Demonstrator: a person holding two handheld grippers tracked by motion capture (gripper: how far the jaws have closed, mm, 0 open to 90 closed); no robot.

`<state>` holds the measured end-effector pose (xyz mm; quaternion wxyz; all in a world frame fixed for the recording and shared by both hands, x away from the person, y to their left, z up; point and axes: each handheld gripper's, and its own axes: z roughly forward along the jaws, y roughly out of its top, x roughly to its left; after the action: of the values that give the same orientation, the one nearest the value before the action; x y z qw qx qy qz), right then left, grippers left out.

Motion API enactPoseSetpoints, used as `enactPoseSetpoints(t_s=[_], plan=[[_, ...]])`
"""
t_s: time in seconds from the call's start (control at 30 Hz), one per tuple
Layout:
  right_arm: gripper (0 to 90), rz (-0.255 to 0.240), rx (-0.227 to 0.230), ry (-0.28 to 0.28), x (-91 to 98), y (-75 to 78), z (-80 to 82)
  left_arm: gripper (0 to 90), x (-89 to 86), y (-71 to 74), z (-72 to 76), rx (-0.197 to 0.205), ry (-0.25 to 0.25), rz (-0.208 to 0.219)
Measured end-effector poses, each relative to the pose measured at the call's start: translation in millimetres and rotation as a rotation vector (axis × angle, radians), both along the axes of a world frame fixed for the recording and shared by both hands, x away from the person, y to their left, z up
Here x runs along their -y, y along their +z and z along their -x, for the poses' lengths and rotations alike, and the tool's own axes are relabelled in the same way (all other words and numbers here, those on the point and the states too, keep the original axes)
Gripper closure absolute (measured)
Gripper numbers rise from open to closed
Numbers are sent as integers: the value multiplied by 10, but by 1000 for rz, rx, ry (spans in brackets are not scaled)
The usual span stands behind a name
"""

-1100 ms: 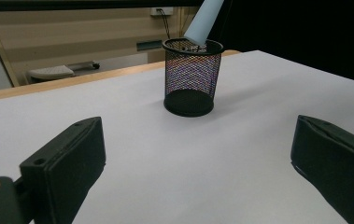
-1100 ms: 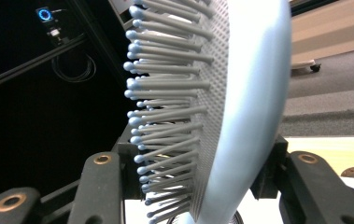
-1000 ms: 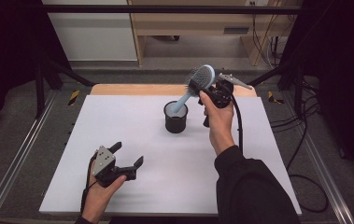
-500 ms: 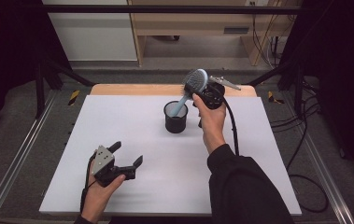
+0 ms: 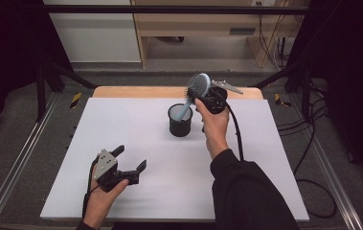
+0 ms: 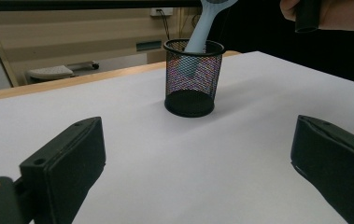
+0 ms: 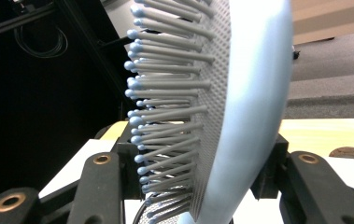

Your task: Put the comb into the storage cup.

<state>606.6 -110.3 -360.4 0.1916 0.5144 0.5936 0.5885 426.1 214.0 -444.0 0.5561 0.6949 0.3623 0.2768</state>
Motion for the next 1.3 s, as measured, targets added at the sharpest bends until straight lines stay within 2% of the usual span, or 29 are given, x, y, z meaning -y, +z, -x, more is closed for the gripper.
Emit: enactPoseSetpoints(t_s=[0.43, 0.9, 1.3], plan=[[497, 2, -32, -4, -19, -120, -29, 32, 1, -2, -2, -2, -3, -2], [497, 10, -37, -2, -43, -170, -32, 32, 6, -5, -3, -5, -9, -3], [496, -1, -48, 5, -41, -221, -39, 32, 6, -5, -3, -4, -11, -3]])
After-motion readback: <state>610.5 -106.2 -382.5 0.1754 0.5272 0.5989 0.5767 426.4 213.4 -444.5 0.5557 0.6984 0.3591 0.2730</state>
